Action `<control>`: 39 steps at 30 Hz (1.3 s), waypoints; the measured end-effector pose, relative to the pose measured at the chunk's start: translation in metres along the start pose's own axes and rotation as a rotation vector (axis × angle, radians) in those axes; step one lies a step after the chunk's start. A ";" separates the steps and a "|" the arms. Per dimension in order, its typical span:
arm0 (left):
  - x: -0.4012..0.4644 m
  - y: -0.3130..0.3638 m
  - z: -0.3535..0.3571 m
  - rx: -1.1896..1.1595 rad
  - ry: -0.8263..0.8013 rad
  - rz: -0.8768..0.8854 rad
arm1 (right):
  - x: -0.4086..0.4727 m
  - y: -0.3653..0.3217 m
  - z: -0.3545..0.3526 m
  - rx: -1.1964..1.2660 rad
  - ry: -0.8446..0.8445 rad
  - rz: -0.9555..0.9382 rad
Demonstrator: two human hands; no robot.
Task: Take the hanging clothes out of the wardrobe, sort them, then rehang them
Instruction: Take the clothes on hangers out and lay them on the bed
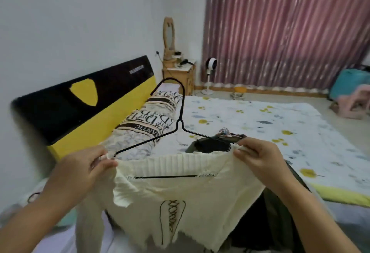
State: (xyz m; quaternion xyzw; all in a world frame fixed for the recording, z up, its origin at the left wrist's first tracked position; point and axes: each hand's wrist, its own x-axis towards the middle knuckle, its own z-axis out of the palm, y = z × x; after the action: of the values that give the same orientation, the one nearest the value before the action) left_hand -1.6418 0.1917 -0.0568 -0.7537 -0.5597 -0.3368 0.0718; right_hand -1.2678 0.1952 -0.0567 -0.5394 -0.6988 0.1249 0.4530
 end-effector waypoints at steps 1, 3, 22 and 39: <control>0.010 0.008 0.013 -0.018 -0.017 0.041 | -0.007 0.007 -0.011 -0.022 0.027 0.025; 0.029 0.026 0.038 -0.051 -0.044 0.115 | -0.020 0.021 -0.035 -0.049 0.071 0.077; 0.120 0.310 0.237 -0.383 -0.174 0.491 | -0.090 0.167 -0.284 -0.336 0.412 0.376; 0.199 0.522 0.372 -0.501 -0.344 0.621 | -0.083 0.295 -0.434 -0.617 0.553 0.550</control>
State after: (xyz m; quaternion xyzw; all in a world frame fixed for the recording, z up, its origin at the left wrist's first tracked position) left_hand -0.9881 0.3411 -0.0831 -0.9256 -0.2112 -0.2942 -0.1100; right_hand -0.7446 0.1008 -0.0519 -0.8256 -0.3887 -0.1205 0.3908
